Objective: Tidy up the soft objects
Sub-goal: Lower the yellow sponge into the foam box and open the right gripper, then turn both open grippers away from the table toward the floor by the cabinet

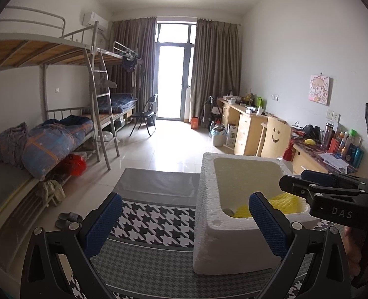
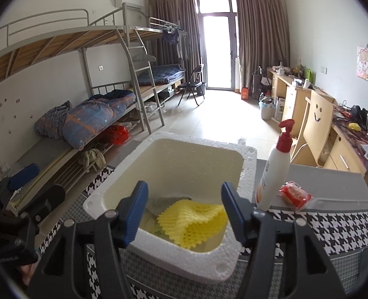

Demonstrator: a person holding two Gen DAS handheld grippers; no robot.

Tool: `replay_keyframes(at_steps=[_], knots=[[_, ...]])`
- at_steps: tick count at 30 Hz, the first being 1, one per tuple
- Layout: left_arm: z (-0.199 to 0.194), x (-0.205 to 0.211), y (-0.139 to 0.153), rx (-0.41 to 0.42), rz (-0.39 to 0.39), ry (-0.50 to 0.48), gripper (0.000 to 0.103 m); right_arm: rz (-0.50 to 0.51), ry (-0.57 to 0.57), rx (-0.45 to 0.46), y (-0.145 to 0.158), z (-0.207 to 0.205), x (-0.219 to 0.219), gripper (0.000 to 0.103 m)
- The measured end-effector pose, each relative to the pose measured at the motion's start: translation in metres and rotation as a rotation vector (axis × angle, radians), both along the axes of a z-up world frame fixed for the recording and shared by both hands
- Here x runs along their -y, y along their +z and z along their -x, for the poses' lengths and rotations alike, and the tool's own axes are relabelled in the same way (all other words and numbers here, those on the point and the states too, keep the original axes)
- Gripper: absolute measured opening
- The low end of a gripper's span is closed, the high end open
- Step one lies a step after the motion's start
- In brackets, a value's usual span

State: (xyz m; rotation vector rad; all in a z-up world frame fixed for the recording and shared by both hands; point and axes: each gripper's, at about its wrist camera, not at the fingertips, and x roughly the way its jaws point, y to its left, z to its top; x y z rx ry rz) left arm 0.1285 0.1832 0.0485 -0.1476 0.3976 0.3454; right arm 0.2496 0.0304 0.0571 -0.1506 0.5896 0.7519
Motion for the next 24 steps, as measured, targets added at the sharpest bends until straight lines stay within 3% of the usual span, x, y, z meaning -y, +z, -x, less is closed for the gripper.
replay_keyframes(at_steps=[6, 9, 24], knots=[[0.005, 0.018, 0.008, 0.021, -0.014, -0.04, 0.102, -0.021, -0.01, 0.018, 0.008, 0.01, 0.021, 0.068], [0.008, 0.028, 0.012, 0.029, -0.017, -0.063, 0.102, -0.052, -0.02, 0.028, 0.012, 0.019, 0.036, 0.088], [0.026, 0.095, 0.025, 0.07, -0.04, -0.215, 0.102, -0.116, -0.149, 0.119, 0.033, 0.063, 0.112, 0.088]])
